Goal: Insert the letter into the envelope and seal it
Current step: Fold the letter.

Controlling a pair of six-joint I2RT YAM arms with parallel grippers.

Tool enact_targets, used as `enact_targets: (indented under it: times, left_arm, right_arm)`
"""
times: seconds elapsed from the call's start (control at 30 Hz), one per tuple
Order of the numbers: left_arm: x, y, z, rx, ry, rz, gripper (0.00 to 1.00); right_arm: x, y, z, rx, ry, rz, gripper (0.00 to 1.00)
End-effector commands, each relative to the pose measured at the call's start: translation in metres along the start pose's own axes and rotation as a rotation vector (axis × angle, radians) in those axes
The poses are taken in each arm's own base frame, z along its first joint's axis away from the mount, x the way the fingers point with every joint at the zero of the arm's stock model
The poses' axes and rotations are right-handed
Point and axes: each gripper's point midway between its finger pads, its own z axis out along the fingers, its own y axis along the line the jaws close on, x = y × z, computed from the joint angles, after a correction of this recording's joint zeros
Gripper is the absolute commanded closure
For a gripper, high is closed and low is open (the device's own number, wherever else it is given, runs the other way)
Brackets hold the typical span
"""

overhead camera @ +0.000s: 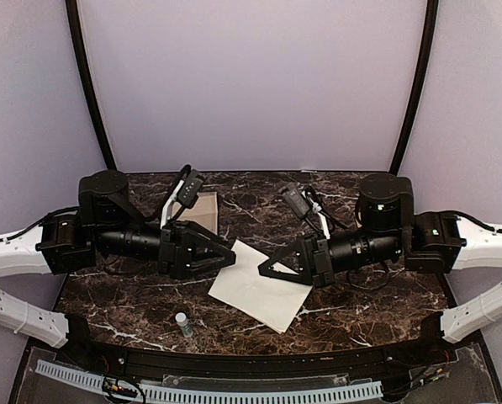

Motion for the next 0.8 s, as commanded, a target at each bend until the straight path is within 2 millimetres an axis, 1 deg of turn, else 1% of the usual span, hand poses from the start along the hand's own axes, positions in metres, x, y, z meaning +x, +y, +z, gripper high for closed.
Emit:
enact_targets:
  times: [0.0,0.1,0.17,0.2,0.23,0.27,0.3,0.33,0.43,0.67,0.7,0.73,0.77]
  left_arm:
    - [-0.004,-0.012,0.007,0.090,-0.001,0.000,0.21]
    - [-0.002,-0.012,0.013,0.118,0.007,-0.010,0.21]
    - [-0.002,-0.013,0.014,0.127,0.008,-0.013,0.27]
    - [-0.001,-0.013,0.014,0.129,0.008,-0.013,0.35]
    - [-0.002,-0.015,0.014,0.138,0.007,-0.012,0.39]
    - [-0.002,-0.015,0.014,0.141,0.008,-0.013,0.45]
    - [-0.001,-0.015,0.014,0.141,0.009,-0.014,0.49]
    - [-0.001,-0.015,0.014,0.142,0.011,-0.015,0.55]
    - [0.001,-0.013,0.016,0.137,0.018,-0.021,0.63]
    - [0.004,-0.009,0.018,0.130,0.029,-0.030,0.75]
    - [0.004,-0.009,0.018,0.128,0.028,-0.030,0.80]
    - [0.005,-0.008,0.019,0.123,0.030,-0.031,0.82]
    - [0.005,-0.007,0.019,0.119,0.031,-0.032,0.88]
  right_arm:
    - [-0.008,0.011,0.002,-0.043,-0.022,-0.024,1.00]
    - [-0.008,0.012,0.003,-0.049,-0.016,-0.024,1.00]
    - [-0.007,0.012,0.004,-0.049,-0.013,-0.024,1.00]
    - [-0.007,0.012,0.004,-0.050,-0.010,-0.025,1.00]
    - [-0.007,0.012,0.004,-0.049,-0.011,-0.025,1.00]
    - [-0.006,0.011,0.005,-0.048,-0.007,-0.023,1.00]
    - [-0.006,0.012,0.005,-0.050,-0.005,-0.022,1.00]
    - [-0.006,0.011,0.006,-0.049,-0.005,-0.023,1.00]
    - [-0.006,0.012,0.006,-0.051,-0.005,-0.025,1.00]
    - [-0.006,0.011,0.007,-0.052,-0.004,-0.025,1.00]
    - [-0.005,0.011,0.007,-0.052,-0.003,-0.026,1.00]
    - [-0.006,0.012,0.007,-0.052,-0.004,-0.026,1.00]
    - [-0.006,0.011,0.007,-0.050,-0.005,-0.026,1.00]
